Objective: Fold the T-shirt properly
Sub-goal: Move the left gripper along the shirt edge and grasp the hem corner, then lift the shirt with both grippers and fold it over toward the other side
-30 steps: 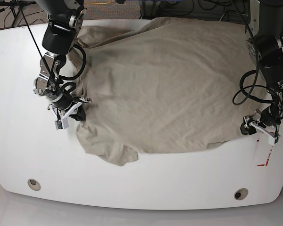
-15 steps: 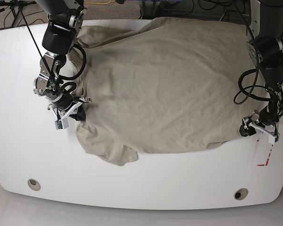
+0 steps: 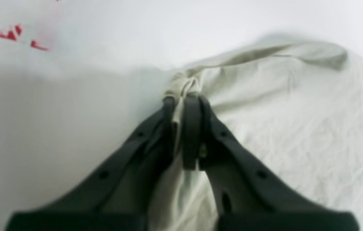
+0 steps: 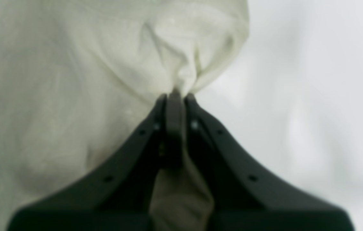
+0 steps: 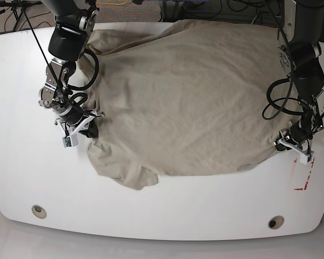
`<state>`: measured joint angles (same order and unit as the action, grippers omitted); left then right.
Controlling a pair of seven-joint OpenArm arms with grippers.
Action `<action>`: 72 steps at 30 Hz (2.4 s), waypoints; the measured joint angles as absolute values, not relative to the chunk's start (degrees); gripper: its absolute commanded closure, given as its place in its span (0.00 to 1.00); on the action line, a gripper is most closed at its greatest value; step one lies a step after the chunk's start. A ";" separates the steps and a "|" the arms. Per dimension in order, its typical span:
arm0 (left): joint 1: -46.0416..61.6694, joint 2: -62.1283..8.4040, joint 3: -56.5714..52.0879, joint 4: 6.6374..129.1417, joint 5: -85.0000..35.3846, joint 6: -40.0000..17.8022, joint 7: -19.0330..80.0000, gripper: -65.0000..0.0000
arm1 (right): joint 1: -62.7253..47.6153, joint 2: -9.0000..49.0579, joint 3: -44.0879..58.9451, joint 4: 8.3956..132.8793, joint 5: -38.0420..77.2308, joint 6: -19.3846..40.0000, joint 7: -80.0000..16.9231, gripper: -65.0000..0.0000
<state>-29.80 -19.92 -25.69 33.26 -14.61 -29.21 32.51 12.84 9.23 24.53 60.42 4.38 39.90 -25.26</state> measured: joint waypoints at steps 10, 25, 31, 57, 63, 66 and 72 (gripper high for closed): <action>-25.47 -19.62 -21.91 47.40 -14.26 -29.65 34.72 1.00 | 12.71 9.21 24.53 60.88 4.38 39.90 -25.54 1.00; -17.72 -20.03 -21.78 73.71 -14.63 -30.06 41.12 1.00 | 10.26 9.02 24.27 70.11 1.89 40.12 -33.80 1.00; -16.14 -19.99 -21.74 76.95 -14.35 -30.04 41.67 1.00 | 11.00 9.43 21.74 72.44 1.58 40.12 -35.94 1.00; -36.80 -19.55 -24.73 91.68 -15.57 -30.11 55.88 1.00 | 34.15 17.69 15.35 78.54 3.95 40.82 -48.31 1.00; -46.59 -19.42 -24.64 92.97 -16.47 -30.28 58.61 1.00 | 43.11 21.54 9.47 83.42 4.78 40.88 -53.28 1.00; -51.94 -19.57 -24.67 93.12 -16.49 -30.20 60.31 1.00 | 49.34 22.33 7.66 84.66 4.89 40.77 -56.18 1.00; -58.67 -20.10 -24.75 93.27 -16.23 -30.04 61.23 1.00 | 58.24 23.97 3.75 85.54 5.61 40.75 -58.39 1.00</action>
